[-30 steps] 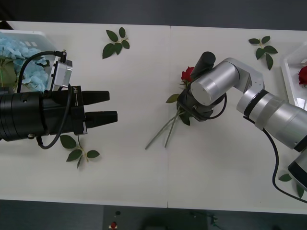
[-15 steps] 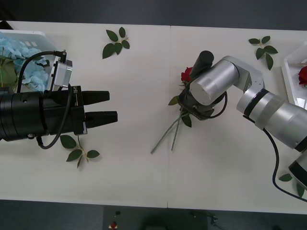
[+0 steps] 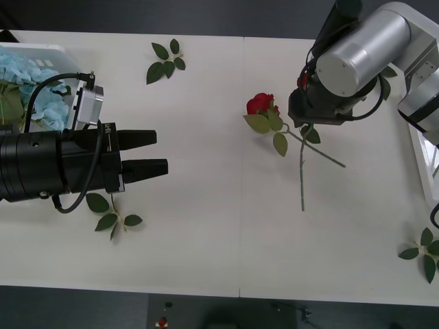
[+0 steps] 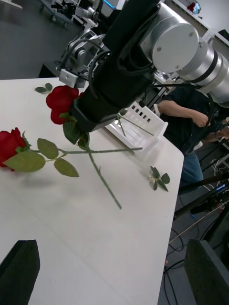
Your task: Put the red flowers into the right box and the blue flowers into the left box
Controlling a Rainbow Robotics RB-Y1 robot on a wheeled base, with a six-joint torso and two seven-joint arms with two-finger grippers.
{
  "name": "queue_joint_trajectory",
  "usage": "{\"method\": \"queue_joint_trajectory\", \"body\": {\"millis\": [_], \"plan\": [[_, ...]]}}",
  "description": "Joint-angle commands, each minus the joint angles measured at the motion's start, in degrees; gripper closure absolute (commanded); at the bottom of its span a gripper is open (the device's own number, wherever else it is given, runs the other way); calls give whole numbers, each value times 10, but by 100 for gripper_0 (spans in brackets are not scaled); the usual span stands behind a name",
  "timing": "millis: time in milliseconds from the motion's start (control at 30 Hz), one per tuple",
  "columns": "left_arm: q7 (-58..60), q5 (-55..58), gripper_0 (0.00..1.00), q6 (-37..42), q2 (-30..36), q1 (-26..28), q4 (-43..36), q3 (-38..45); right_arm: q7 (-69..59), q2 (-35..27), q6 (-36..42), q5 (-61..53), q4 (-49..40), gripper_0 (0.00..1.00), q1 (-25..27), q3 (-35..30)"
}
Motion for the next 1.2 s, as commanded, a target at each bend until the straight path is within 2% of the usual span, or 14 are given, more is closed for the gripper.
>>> {"method": "queue_joint_trajectory", "body": {"millis": [33, 233, 467, 667, 767, 933, 1200], "plan": [[-6, -1, 12, -4, 5, -11, -4, 8, 18, -30, 25, -22, -44, 100, -27, 2], [-6, -1, 12, -4, 5, -11, -4, 8, 16, -47, 74, -43, -68, 100, -47, 2], [-6, -1, 12, -4, 5, -11, -4, 8, 23, -71, 127, -68, -54, 100, -87, 1], [-6, -1, 12, -4, 5, -11, -4, 8, 49, -140, 127, -120, 2, 100, -123, 1], [-6, -1, 12, -4, 5, -11, -4, 8, 119, -190, 101, -155, 39, 100, -130, 1], [-6, -1, 12, -4, 5, -11, -4, 8, 322, -290, 29, -225, 145, 100, -126, 1], [-6, -1, 12, -4, 5, -11, -4, 8, 702, -376, -58, -189, 350, 100, -125, 1]]}}
